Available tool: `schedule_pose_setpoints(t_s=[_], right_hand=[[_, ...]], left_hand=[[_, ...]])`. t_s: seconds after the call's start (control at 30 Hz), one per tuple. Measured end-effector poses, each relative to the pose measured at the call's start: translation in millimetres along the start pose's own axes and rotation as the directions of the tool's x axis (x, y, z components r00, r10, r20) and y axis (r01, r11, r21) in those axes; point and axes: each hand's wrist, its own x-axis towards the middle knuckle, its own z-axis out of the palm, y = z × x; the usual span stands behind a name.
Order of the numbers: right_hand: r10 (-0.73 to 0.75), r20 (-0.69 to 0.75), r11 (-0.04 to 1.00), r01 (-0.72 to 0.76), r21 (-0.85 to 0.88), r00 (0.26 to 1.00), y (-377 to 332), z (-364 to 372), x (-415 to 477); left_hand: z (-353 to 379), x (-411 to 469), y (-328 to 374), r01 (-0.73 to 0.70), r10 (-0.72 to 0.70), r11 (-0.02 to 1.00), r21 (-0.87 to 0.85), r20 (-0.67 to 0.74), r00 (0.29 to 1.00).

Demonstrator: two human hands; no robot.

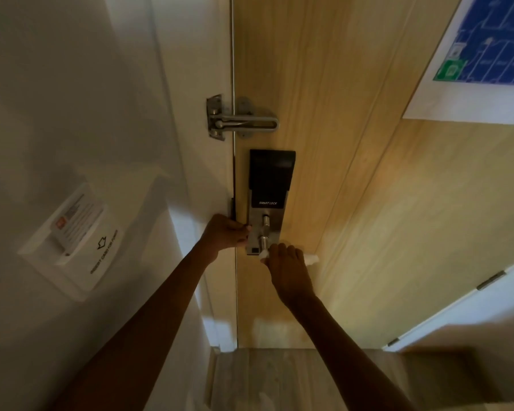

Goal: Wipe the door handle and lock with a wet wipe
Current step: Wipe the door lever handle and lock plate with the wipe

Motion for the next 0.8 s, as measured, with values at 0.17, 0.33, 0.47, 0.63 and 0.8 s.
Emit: schedule_pose_setpoints(t_s=[0.17, 0.33, 0.47, 0.63, 0.8], right_hand=[[-0.095, -0.011, 0.995, 0.095, 0.018, 0.995, 47, -12, -11], [-0.07, 0.04, 0.996, 0.068, 0.052, 0.997, 23, -9, -4], [-0.054, 0.087, 0.992, 0.043, 0.117, 0.995, 21, -14, 2], [0.099, -0.032, 0.975, -0.091, 0.2, 0.995, 41, -26, -9], [0.123, -0.131, 0.991, -0.115, 0.067, 0.984, 13, -10, -29]], left_hand=[[-1, 2, -3, -0.016, 0.016, 1.0, -0.011, -0.014, 1.0], [1, 5, -4, -0.023, 0.024, 1.0, 0.009, -0.022, 0.999], [1, 8, -7, -0.018, 0.018, 1.0, 0.001, -0.011, 1.0], [2, 2, -3, -0.022, 0.022, 0.999, -0.026, -0.015, 1.0], [2, 2, -5, -0.036, 0.036, 0.999, 0.009, -0.02, 0.999]])
